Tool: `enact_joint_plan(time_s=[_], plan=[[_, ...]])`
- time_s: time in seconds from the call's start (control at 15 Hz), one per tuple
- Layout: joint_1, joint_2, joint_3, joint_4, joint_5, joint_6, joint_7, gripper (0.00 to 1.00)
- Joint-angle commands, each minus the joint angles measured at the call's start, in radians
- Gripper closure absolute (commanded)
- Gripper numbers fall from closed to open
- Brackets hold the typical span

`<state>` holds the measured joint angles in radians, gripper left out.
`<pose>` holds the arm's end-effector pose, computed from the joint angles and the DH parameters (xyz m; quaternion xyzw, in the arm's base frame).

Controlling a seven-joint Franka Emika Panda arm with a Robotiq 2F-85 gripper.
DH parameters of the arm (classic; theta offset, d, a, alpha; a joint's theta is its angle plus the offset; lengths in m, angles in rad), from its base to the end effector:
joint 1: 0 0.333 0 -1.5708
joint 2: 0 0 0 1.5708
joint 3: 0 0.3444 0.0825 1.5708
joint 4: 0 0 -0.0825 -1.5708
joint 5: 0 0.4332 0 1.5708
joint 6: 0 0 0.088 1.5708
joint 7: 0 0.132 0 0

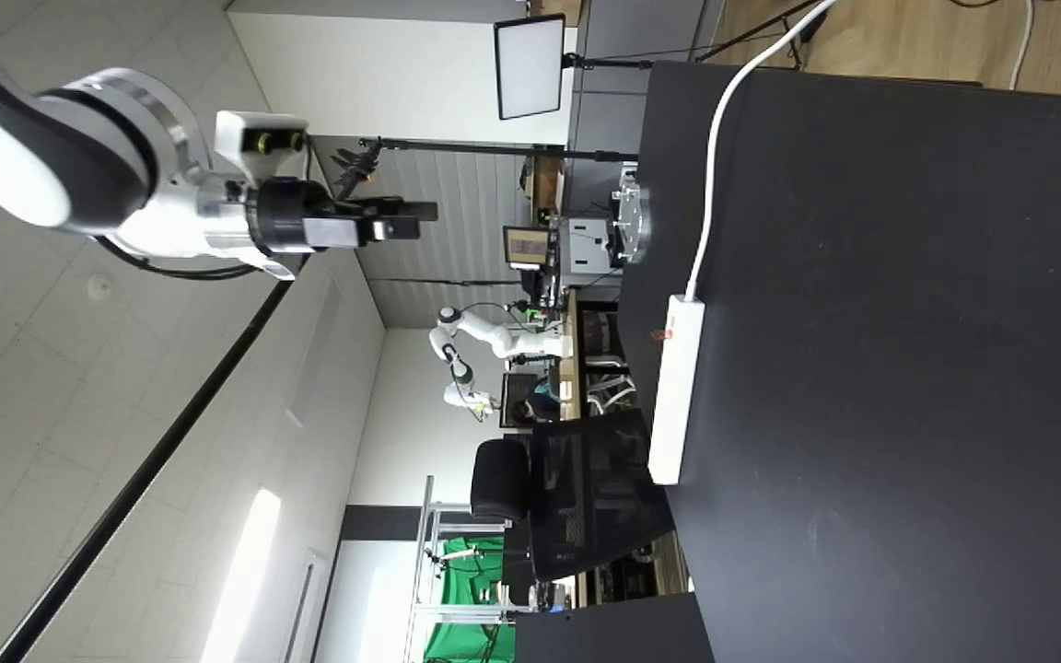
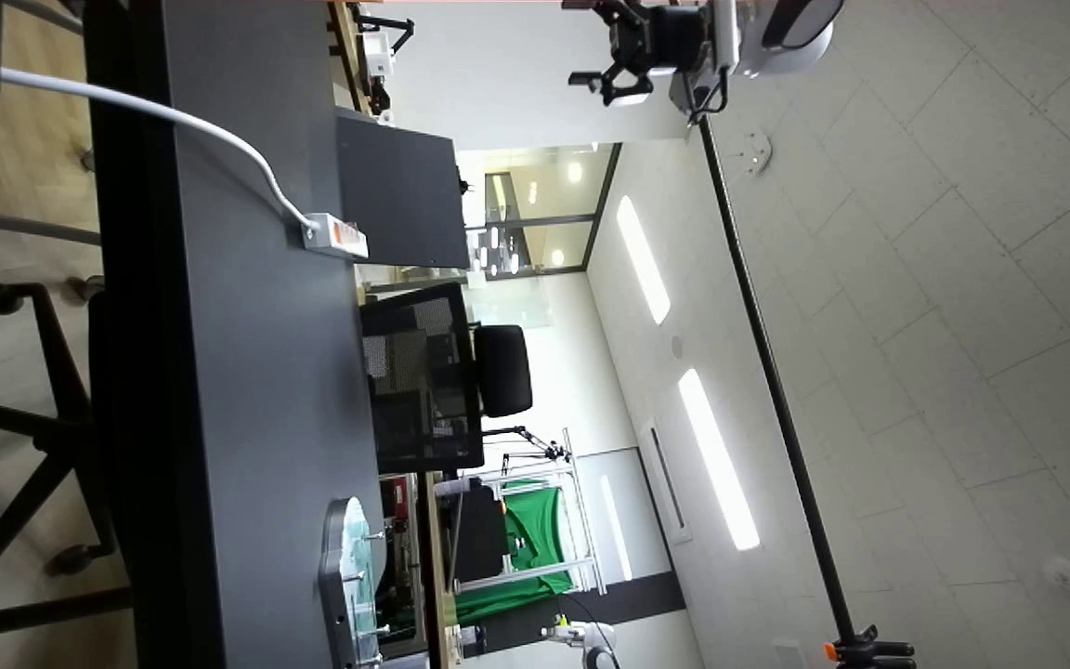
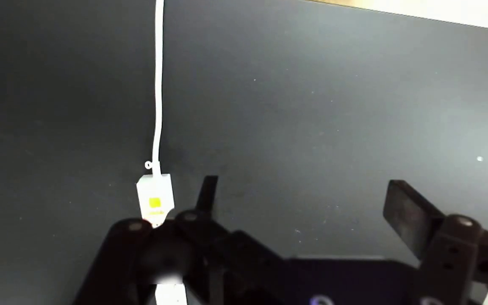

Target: Turn on the extension cable

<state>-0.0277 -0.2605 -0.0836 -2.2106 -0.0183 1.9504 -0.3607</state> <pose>0.5086 -0.0600 0.4708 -0.9916 -0.1291 -0.0003 0.0023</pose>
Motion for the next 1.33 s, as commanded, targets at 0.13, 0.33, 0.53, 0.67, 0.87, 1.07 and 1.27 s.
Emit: enact_joint_plan(time_s=[0.13, 0.33, 0.53, 0.67, 0.87, 1.07, 1.27], plan=[[-0.047, 0.311, -0.023, 0.134, -0.077, 0.36, 0.112, 0.0], [-0.073, 0.451, -0.039, 0.21, -0.096, 0.489, 0.233, 0.0], [-0.082, 0.439, -0.03, 0.168, -0.082, 0.506, 0.178, 0.0], [-0.084, 0.46, -0.031, 0.189, -0.083, 0.507, 0.188, 0.0], [-0.083, 0.458, -0.031, 0.197, -0.083, 0.506, 0.192, 0.0], [-0.082, 0.458, -0.031, 0.198, -0.083, 0.506, 0.193, 0.0], [-0.084, 0.477, -0.029, 0.209, -0.091, 0.517, 0.166, 0.0]])
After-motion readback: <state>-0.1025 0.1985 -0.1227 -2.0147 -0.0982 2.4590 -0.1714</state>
